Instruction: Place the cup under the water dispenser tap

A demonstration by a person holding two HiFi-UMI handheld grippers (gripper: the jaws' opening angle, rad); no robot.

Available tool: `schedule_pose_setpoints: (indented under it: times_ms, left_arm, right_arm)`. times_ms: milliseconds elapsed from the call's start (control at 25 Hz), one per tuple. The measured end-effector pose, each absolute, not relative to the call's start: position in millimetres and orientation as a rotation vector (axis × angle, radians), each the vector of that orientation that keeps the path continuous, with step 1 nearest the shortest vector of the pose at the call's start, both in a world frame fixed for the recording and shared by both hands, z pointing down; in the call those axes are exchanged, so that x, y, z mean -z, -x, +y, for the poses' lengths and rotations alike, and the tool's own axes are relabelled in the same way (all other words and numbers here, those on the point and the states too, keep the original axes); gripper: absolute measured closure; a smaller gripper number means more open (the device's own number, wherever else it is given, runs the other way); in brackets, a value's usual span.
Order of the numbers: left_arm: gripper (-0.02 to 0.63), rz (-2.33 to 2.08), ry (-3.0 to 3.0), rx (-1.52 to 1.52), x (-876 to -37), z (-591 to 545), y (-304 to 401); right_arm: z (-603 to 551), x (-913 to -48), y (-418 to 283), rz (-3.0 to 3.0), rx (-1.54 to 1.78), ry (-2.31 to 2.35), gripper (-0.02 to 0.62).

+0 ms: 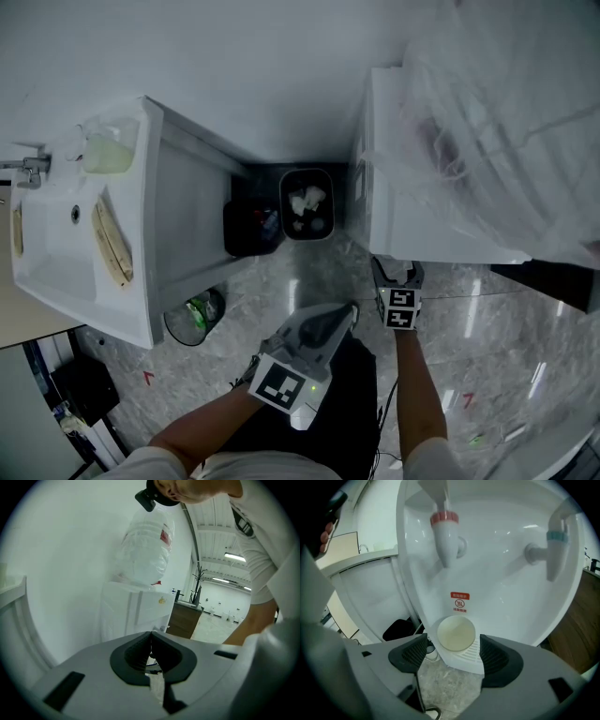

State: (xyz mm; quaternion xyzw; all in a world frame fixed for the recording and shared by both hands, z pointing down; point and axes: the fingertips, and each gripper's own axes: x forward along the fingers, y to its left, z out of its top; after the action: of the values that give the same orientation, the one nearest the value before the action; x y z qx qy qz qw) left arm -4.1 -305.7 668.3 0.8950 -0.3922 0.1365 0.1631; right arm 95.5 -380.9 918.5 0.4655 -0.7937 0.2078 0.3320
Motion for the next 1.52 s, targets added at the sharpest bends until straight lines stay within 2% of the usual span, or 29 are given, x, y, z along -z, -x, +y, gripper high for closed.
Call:
schedule_pose_setpoints:
  times_ms: [240, 560, 600, 720, 880, 1080, 1520]
  left_arm:
    - [0.601, -1.095, -2.548, -0.393, -617.3, -291.2, 0.5]
    - [0.601, -1.103, -2.527, -0.374, -528.5, -270.5, 2.4]
    - [0.601, -1.103, -2.523, -0.376, -517.1, -266.7, 1.4]
    - [0.601, -1.102, -2.521, -0.367, -480.3, -256.3, -2.5]
    - [0.601, -1.088, -2.534, -0.322, -433.8, -241.2, -2.9]
    - [0.601, -1.054, -2.587, -0.288, -397.4, -232.0, -5.6]
    - [0.601, -1.073, -2.678, -0.240, -348.5, -229.8, 6.3]
  right_arm:
    - [-333.0, -833.6, -90.6, -2.109, -0.615, -1.203, 0.279]
    - [-295.4, -623.8, -53.8, -2.289, -0.661, -1.215, 0.293]
    - [-291.4, -596.3, -52.2, -2.307, -0.640, -1.240, 0.321]
    - [-279.6, -520.8, -52.7, -2.336, -0.588, -1.351, 0.463]
    - [-258.1, -448.7, -51.9, -2.360, -0.530, -1.425, 0.537]
    - [-244.7, -398.6, -49.3, -2.364, -0.441, -1.492, 0.578]
    - [-234.7, -360.1, -39.1, -2.365, -0.360, -1.568, 0.578]
